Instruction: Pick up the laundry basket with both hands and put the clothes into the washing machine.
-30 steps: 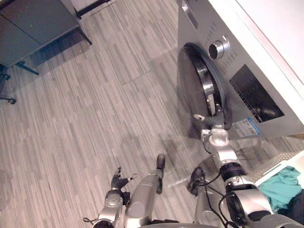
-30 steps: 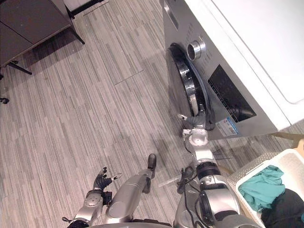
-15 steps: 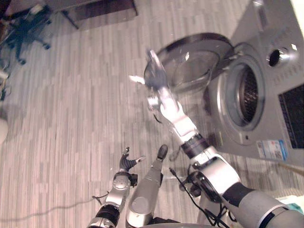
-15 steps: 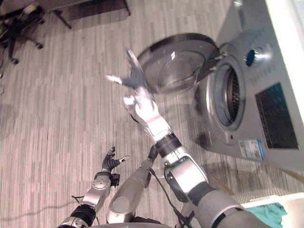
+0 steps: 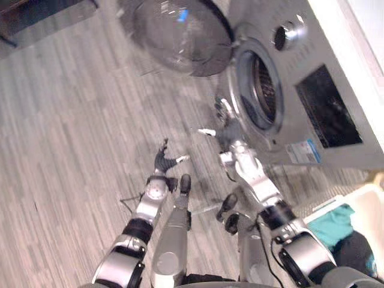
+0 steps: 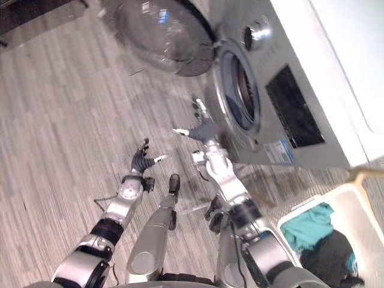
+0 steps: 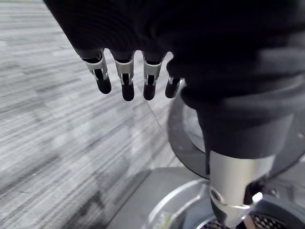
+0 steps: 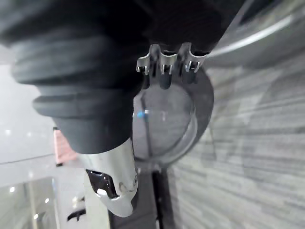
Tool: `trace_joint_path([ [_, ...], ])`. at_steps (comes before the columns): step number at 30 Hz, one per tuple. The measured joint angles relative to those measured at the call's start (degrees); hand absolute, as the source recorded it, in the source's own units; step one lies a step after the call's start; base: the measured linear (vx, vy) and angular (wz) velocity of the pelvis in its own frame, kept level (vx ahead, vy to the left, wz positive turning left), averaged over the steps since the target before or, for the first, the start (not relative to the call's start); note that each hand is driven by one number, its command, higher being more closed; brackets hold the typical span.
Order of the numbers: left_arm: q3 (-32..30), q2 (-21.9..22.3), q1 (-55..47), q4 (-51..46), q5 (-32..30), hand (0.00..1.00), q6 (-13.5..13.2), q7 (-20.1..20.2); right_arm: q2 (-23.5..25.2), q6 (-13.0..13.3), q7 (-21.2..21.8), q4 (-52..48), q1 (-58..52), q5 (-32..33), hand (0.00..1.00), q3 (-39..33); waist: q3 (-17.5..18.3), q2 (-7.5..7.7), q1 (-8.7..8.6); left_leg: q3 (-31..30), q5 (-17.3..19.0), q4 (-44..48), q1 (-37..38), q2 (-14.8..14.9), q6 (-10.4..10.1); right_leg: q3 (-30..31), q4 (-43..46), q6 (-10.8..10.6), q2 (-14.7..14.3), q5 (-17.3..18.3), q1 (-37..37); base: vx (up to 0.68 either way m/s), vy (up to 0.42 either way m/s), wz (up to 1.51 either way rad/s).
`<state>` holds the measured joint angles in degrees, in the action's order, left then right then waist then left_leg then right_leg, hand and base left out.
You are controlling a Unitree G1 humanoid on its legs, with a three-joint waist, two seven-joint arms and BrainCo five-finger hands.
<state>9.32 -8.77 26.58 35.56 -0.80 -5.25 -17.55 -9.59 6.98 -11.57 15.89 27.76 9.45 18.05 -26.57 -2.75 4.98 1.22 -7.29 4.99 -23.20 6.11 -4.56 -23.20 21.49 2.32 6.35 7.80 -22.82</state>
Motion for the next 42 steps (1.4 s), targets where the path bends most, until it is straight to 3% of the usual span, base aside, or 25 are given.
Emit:
trace_joint_path([
  [4, -1.63, -7.89, 8.94, 3.92, 0.07, 0.0, 0.08, -0.5, -2.97, 0.05, 2.61, -0.59, -6.71, -0.03, 0.0, -6.99, -0.99, 2.08, -1.83, 3.46, 0.09, 0.01, -1.3, 1.31, 0.12, 3.38, -2.16, -0.29, -1.88, -1.79, -2.73, -0.1, -0.015, -0.53],
  [7, -4.52, -15.5, 15.46, 8.52, 0.52, 0.0, 0.08, -1.66, -5.05, 0.1, 3.22, -0.53, -9.34, -0.06, 0.0, -12.31, -1.75, 3.55, -4.45, 4.03, 0.02, 0.06, -3.96, 1.89, 0.14, 4.02, -3.67, -0.04, -2.89, -3.53, -5.27, -0.05, -0.002, -0.26],
  [8, -4.39, -17.84, 17.34, 10.14, 1.29, 0.0, 0.14, -0.14, -5.75, 0.27, 3.62, -0.48, -10.08, -0.21, 0.0, -13.79, -2.08, 4.15, -4.66, 4.76, -0.02, 0.12, -4.58, 2.09, 0.2, 4.72, -4.21, 0.04, -3.28, -4.49, -5.96, -0.01, 0.015, -0.3],
  [11, -3.83, -17.64, 19.27, 13.55, 1.59, 0.0, 0.06, -0.6, -5.79, 0.82, 4.04, -0.53, -10.79, -0.68, 0.0, -13.82, -2.54, 5.14, -6.38, 5.43, -0.34, 0.44, -6.03, 2.13, 0.68, 5.57, -5.29, 0.42, -3.57, -5.87, -7.21, 0.03, 0.02, -0.2],
  [14, -7.55, -20.22, 20.33, 14.69, 2.53, 0.0, 0.52, -2.11, -5.5, 1.75, 3.76, -1.62, -11.27, -0.63, 0.0, -15.62, -2.85, 5.93, -7.3, 5.54, -0.34, 1.01, -7.76, 2.23, 0.7, 6.14, -5.74, 0.42, -3.81, -6.53, -8.9, 0.01, 0.002, -0.11],
  [19, -12.88, -24.71, 23.14, 14.95, 2.98, 0.0, 1.03, -4.22, -5.0, 3.25, 2.91, -7.1, -15.07, -0.54, 0.0, -17.94, -3.24, 6.69, -6.57, 5.89, -0.34, 1.06, -8.75, 2.94, 0.69, 6.39, -6.92, 0.45, -4.32, -7.21, -9.57, 0.01, -0.028, -0.06],
  [24, -14.55, -23.36, 22.33, 10.16, 3.02, 0.0, 1.1, -5.01, -3.59, 3.86, 2.75, -11.19, -18.13, -0.24, 0.0, -21.12, -3.24, 6.69, -6.04, 5.93, -0.32, 1.05, -8.75, 2.77, 0.72, 6.35, -6.92, 0.44, -4.06, -7.21, -9.48, 0.02, -0.01, 0.01],
  [30, -12.53, -12.17, 7.9, -3.2, 3.52, 0.0, 0.27, -4.69, -0.37, 3.81, 0.35, -11.71, -19.08, 0.12, 0.0, -22.84, -3.24, 6.6, -5.68, 5.81, 0.29, 0.92, -3.88, 1.93, 1.13, 6.73, -6.71, -0.19, -3.59, -6.38, -5.13, 0.01, 0.0, -0.01],
  [32, -9.46, -7.17, -0.78, -6.72, 3.41, 0.0, 0.25, -2.5, 0.26, 3.76, -0.67, -13.09, -20.71, -1.22, 0.0, -23.54, -2.85, 5.89, -5.64, 5.95, 1.52, 1.01, -0.88, 1.55, 1.39, 7.17, -6.61, -0.99, -3.27, -5.38, -2.36, 0.01, 0.03, -0.04],
  [34, -8.23, -4.52, -5.69, -6.89, 2.8, 0.0, 0.33, -1.25, 0.47, 3.67, -0.74, -13.28, -21.83, -2.29, 0.0, -24.19, -2.27, 5.76, -5.66, 6.4, 2.66, 1.22, 0.81, 1.34, 1.33, 7.69, -6.58, -1.44, -3.06, -4.68, -0.9, 0.0, 0.043, -0.06],
  [38, -7.23, -1.89, -17.36, -2.36, 0.16, 0.0, 0.59, 1.49, 1.73, 2.54, -0.75, -13.35, -24.67, -6.21, 0.0, -25.23, 2.23, 5.31, -5.52, 10.14, 6.22, 4.37, 4.42, 1.85, 1.7, 11.47, -7.59, -1.9, -3.51, -4.77, 2.44, 0.04, 0.053, -0.41],
  [42, -8.81, 0.75, -23.84, 5.05, -0.37, 0.0, 1.19, 3.03, 2.57, 2.45, -0.78, -15.76, -26.95, -9.36, 0.0, -26.27, 6.59, 3.0, -5.72, 17.48, 10.5, 7.3, 7.86, 3.19, 2.68, 18.88, -13.08, -3.16, -5.43, -8.97, 5.32, 0.07, 0.082, -1.05],
])
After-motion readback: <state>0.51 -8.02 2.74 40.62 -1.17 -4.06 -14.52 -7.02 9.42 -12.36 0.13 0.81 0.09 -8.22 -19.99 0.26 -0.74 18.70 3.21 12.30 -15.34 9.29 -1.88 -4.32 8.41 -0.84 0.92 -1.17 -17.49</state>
